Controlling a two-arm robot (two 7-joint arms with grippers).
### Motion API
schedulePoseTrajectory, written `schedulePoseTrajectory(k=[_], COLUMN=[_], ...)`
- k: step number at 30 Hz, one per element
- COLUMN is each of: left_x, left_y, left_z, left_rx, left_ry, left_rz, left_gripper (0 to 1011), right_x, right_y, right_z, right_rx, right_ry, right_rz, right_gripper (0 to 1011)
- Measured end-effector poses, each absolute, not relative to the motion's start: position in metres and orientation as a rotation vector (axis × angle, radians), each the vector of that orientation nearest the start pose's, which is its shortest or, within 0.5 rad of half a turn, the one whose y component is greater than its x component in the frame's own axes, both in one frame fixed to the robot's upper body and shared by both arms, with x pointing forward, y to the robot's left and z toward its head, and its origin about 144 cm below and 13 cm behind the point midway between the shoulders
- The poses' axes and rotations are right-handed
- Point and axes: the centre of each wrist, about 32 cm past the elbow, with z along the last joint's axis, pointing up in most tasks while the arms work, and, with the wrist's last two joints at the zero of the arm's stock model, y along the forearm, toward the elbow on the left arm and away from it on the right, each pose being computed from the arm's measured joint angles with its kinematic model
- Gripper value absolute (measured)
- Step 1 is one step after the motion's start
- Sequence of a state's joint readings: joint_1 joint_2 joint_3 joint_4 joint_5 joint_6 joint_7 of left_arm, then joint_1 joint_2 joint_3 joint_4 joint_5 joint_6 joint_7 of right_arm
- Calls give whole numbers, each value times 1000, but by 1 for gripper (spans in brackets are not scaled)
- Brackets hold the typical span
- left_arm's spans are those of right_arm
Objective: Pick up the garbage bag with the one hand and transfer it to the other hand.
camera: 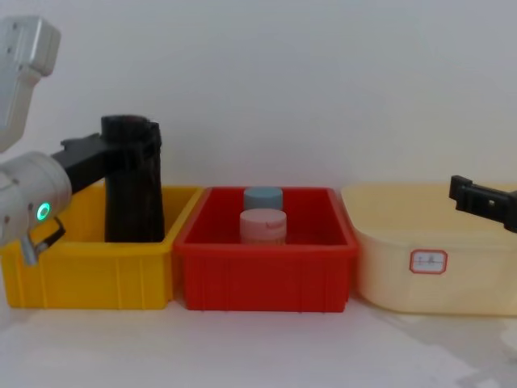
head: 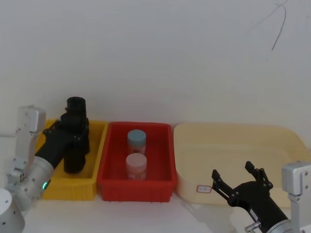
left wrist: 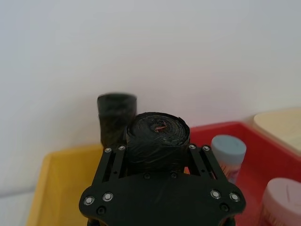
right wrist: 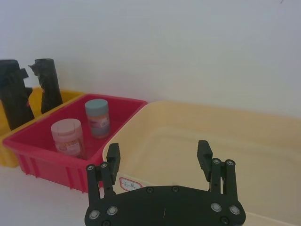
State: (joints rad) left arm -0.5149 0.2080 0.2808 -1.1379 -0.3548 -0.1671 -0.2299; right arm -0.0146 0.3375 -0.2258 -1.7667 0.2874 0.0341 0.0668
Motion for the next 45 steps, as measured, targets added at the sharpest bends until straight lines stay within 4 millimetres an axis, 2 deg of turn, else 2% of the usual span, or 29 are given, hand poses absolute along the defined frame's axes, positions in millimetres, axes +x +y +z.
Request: schedulePoseTrajectory(k=[12,17,27,45], left_x=[601,605,611,624], left_y=[226,217,195,147], left_z=[1234,1254,1276,1285], left_rx=[-209,-238,-284,-330], left_ry=[-250,-313,-361,-309], left_rz=[1086,1010,864,595], left_gripper=[519,519,519,519], right_x=[443,443,443,443], right_y=[-237,-237,-237,-237], right_z=[1189,1189,1189,1189], right_rx=[26,26,26,26], right_ry=[-75,-75,-75,-75], right_rz=[-1230,-1230,-1229,-1229], right_gripper=[1000,1000,1001,1001])
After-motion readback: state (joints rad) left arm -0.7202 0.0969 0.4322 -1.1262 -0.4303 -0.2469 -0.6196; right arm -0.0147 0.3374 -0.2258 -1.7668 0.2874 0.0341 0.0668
